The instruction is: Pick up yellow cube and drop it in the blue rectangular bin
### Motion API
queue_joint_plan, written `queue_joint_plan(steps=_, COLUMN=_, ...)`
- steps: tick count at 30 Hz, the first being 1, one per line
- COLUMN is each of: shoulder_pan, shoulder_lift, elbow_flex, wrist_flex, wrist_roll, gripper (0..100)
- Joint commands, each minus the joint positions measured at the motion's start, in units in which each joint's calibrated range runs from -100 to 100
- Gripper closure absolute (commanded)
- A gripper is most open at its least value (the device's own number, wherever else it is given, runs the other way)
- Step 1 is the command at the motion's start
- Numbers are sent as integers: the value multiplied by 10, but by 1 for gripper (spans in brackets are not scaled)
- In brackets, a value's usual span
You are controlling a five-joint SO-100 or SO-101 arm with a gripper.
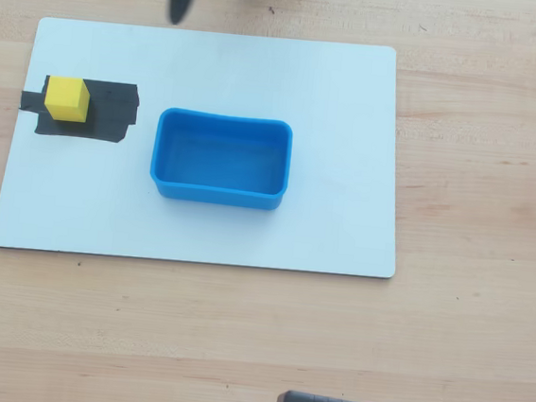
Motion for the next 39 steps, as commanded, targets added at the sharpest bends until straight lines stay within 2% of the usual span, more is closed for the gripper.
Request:
queue_joint_plan(steps=1, shoulder_pan=50, shoulder_lift=146, elbow_flex=-157, wrist_flex=-3, wrist_roll=16, gripper=99)
queue_joint_plan(steps=6, shoulder_pan=95, shoulder_lift=298, elbow_flex=-293, wrist_flex=10, wrist_roll=43, gripper=99)
queue_joint_plan(steps=14, shoulder_pan=126, shoulder_lift=421, elbow_flex=-357, wrist_flex=-3, wrist_roll=80, gripper=98)
queue_joint_plan(steps=19, shoulder_pan=125, shoulder_lift=470, elbow_flex=-392, wrist_flex=-8, wrist_roll=77, gripper=93)
queue_joint_plan(steps=29, shoulder_pan=157, shoulder_lift=539, elbow_flex=-415, wrist_flex=-35, wrist_roll=73, gripper=68)
queue_joint_plan(steps=39, shoulder_pan=160, shoulder_lift=612, elbow_flex=-449, wrist_flex=-40, wrist_roll=72, gripper=65)
